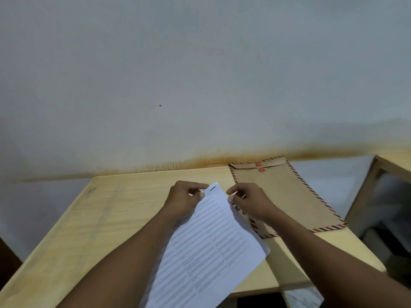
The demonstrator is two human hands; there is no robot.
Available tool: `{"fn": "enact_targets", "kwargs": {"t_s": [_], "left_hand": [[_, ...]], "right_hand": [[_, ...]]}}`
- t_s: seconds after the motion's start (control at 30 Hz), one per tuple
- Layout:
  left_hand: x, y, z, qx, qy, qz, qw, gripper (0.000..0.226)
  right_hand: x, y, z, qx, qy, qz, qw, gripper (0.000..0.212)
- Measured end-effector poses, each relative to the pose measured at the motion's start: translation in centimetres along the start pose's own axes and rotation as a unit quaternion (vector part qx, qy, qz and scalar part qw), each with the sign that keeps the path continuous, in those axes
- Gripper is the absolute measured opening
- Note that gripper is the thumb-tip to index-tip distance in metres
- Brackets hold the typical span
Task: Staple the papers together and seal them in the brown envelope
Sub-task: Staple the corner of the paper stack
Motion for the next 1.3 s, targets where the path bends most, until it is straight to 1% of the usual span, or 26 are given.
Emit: {"fn": "enact_targets", "kwargs": {"t_s": [0.13,0.2,0.27,0.33,0.43,0.47,0.5,0.57,0.7,0.73,0.77,0.8,0.83,0.87,0.9,0.93,0.97,1.03,1.13,1.23,1.3], "left_hand": [[0.1,-2.0,-1.7,0.01,-0.018,0.025,0.999,0.024],[0.3,-3.0,-2.5,0.014,-0.027,0.034,0.999,0.023],[0.5,-3.9,-3.1,0.02,-0.03,0.038,0.999,0.023],[0.8,-4.5,-3.5,0.021,-0.032,0.04,0.998,0.022],[1.2,-5.3,-4.3,0.01,-0.043,0.047,0.998,0.023],[1.4,-5.5,-4.4,0.013,-0.043,0.049,0.998,0.023],[1.5,-5.7,-4.6,0.019,-0.043,0.049,0.998,0.024],[1.9,-5.9,-4.8,0.028,-0.044,0.047,0.998,0.024],[2.4,-5.7,-5.1,0.039,-0.049,0.048,0.997,0.024],[2.5,-5.6,-5.2,0.041,-0.05,0.05,0.997,0.024],[2.5,-5.4,-5.3,0.042,-0.052,0.052,0.996,0.024],[2.5,-5.2,-5.4,0.042,-0.055,0.052,0.996,0.024],[2.4,-5.1,-5.6,0.042,-0.059,0.052,0.996,0.024],[2.4,-4.9,-5.7,0.04,-0.064,0.052,0.996,0.024],[2.3,-4.8,-5.9,0.039,-0.068,0.052,0.996,0.024],[2.2,-4.6,-6.0,0.038,-0.072,0.051,0.995,0.024],[2.2,-4.4,-6.0,0.037,-0.075,0.049,0.995,0.025],[2.1,-4.2,-6.1,0.041,-0.078,0.045,0.995,0.025],[2.1,-3.7,-6.4,0.041,-0.08,0.04,0.995,0.026],[2.1,-3.3,-6.5,0.044,-0.079,0.035,0.995,0.026],[2.1,-3.0,-6.3,0.063,-0.071,0.031,0.995,0.025]], "right_hand": [[1.2,3.2,-1.6,0.081,-0.018,0.036,0.996,0.012],[2.2,4.3,-3.1,0.137,-0.045,0.067,0.987,0.013],[3.5,5.7,-4.8,0.188,-0.082,0.086,0.975,0.018],[5.0,6.9,-6.1,0.233,-0.125,0.103,0.959,0.028],[7.2,8.0,-7.4,0.313,-0.181,0.141,0.922,0.051],[7.8,8.1,-7.7,0.331,-0.194,0.15,0.911,0.056],[8.3,8.2,-8.1,0.342,-0.204,0.156,0.904,0.057],[9.0,8.3,-8.4,0.355,-0.216,0.158,0.896,0.051],[9.1,8.7,-8.0,0.346,-0.209,0.137,0.904,0.037],[8.9,9.0,-7.8,0.329,-0.208,0.126,0.912,0.031],[8.5,9.3,-7.5,0.289,-0.203,0.106,0.93,0.024],[7.9,9.7,-7.1,0.213,-0.196,0.079,0.954,0.021],[7.4,10.0,-6.6,0.106,-0.186,0.049,0.976,0.022],[7.0,10.2,-5.9,-0.014,-0.174,0.021,0.984,0.024],[6.7,10.3,-5.1,-0.125,-0.164,0.002,0.979,0.023],[6.4,10.0,-4.3,-0.216,-0.158,-0.009,0.964,0.02],[6.1,9.6,-3.8,-0.287,-0.156,-0.015,0.945,0.018],[5.4,8.5,-2.9,-0.382,-0.153,-0.025,0.911,0.02],[4.6,6.9,-1.7,-0.45,-0.143,-0.031,0.881,0.026],[4.1,5.4,-0.6,-0.48,-0.129,-0.013,0.868,0.025],[3.7,4.6,-0.1,-0.483,-0.121,0.005,0.867,0.024]]}}
Point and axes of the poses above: each hand's wrist, its own x-axis away from the middle knuckle, its own y-axis out of the back of the hand, z = x × y, the point moved 10 cm from there along -x, towards the middle knuckle, and after that the axes turned 4 degrees about -x, right-handed, at the moved point
